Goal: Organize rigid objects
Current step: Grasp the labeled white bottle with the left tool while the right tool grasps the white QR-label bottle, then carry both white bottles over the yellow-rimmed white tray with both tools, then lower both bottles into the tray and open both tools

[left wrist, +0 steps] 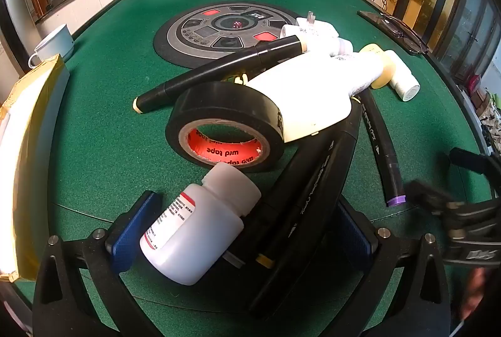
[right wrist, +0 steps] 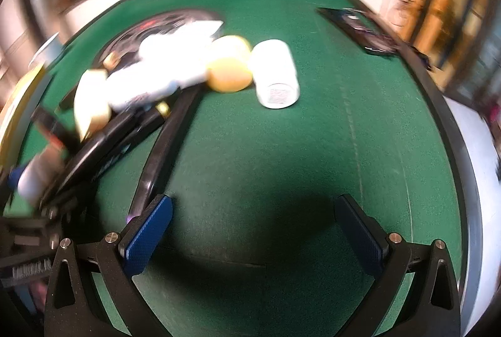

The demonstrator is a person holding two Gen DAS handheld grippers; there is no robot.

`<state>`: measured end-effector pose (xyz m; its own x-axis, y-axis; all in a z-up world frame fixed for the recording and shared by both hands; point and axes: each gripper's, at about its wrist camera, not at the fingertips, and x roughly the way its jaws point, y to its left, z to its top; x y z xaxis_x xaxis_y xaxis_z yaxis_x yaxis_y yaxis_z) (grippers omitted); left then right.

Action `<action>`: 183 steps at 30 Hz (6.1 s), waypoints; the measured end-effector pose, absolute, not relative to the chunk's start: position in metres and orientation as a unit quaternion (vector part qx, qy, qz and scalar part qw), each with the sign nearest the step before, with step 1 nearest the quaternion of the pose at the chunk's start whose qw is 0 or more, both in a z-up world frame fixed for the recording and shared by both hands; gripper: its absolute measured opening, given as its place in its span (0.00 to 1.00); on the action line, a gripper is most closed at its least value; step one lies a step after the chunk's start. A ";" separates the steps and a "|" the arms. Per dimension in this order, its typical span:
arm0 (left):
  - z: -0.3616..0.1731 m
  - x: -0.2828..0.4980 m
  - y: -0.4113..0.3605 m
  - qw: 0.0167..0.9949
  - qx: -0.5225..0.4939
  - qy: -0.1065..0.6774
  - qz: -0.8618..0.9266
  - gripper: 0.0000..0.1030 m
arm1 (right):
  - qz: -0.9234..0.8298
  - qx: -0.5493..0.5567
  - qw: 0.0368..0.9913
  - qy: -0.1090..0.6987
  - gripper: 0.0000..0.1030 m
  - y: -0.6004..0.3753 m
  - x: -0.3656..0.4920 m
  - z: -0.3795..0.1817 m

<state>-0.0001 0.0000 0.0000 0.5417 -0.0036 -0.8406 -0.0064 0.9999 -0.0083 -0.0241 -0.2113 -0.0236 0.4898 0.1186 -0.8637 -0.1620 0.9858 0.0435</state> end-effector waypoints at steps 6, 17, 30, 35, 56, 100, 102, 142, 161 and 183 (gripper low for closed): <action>0.005 -0.007 0.004 0.878 -0.016 0.478 -0.029 1.00 | 0.088 -0.031 0.896 0.435 0.98 -0.243 -0.032 0.018; 0.022 -0.047 0.023 0.907 -0.048 0.412 -0.077 0.95 | 0.115 -0.006 0.891 0.438 0.57 -0.228 0.046 0.041; 0.041 -0.057 0.006 0.898 -0.051 0.401 -0.172 0.93 | 0.136 0.047 0.868 0.475 0.55 -0.252 0.068 0.006; 0.043 -0.059 0.012 0.901 -0.050 0.402 -0.157 0.93 | 0.164 0.070 0.854 0.489 0.35 -0.248 0.075 -0.008; 0.011 -0.015 0.060 0.878 -0.083 0.465 -0.076 0.57 | 0.164 0.089 0.873 0.451 0.30 -0.258 0.047 0.017; 0.105 -0.176 0.214 0.942 -0.207 0.260 0.049 0.32 | 0.415 -0.046 0.828 0.376 0.30 0.048 -0.081 0.076; 0.104 -0.175 0.222 0.941 -0.213 0.257 0.049 0.32 | 0.419 -0.050 0.824 0.379 0.30 0.058 -0.084 0.077; 0.033 -0.116 0.256 0.909 -0.180 0.366 0.081 0.32 | 0.389 -0.100 0.777 0.484 0.30 0.173 -0.023 0.022; 0.021 -0.103 0.251 0.901 -0.168 0.390 0.083 0.32 | 0.370 -0.124 0.769 0.507 0.30 0.171 -0.020 0.004; 0.034 -0.079 0.275 0.894 -0.198 0.399 0.053 0.32 | 0.377 -0.051 0.768 0.516 0.30 0.166 0.023 0.031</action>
